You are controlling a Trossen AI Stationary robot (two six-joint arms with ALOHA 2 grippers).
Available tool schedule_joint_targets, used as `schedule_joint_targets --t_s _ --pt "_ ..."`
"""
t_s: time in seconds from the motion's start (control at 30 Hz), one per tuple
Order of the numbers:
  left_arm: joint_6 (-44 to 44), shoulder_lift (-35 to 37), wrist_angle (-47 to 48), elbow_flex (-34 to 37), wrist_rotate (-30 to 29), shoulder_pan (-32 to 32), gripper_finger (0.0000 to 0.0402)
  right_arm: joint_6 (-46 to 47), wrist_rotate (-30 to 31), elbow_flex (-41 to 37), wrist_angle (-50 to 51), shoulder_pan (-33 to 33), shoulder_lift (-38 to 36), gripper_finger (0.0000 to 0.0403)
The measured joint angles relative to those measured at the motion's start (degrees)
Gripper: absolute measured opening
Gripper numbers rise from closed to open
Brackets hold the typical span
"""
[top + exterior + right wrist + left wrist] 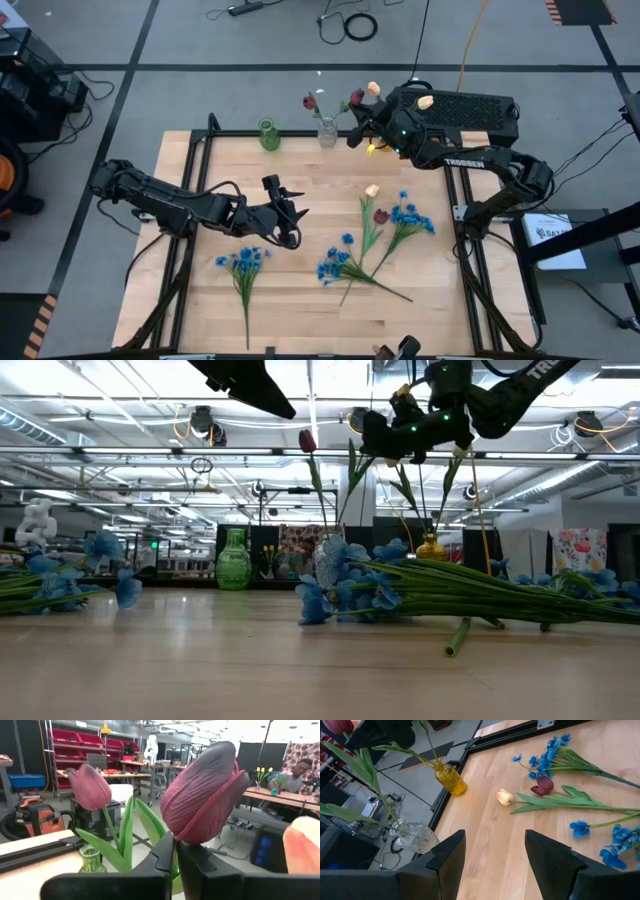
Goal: Sort flowers into vase by color
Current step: Put the left red tulip into the transparent vase, then put the center blue flowers into the green flower vase
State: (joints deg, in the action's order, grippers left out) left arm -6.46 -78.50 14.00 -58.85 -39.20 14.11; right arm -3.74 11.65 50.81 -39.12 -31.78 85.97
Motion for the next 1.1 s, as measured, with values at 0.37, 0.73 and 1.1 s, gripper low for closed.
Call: schedule_joint_targets --t_s 0.37,0.73,1.1 --pt "0.0 0.0 -0.02 0.0 0.02 0.0 0.0212 1.79 -3.0 0.0 1.11 -0.25 3.49 0.0014" --pt "0.01 0.0 0.05 0.0 0.25 -0.01 0.0212 1.72 -3.0 -0.02 0.18 -0.28 5.81 0.0049" --pt "0.01 -0.01 0.67 0.0 0.46 0.0 0.0212 1.57 -2.65 -0.02 5.49 0.09 2.7 0.0135"
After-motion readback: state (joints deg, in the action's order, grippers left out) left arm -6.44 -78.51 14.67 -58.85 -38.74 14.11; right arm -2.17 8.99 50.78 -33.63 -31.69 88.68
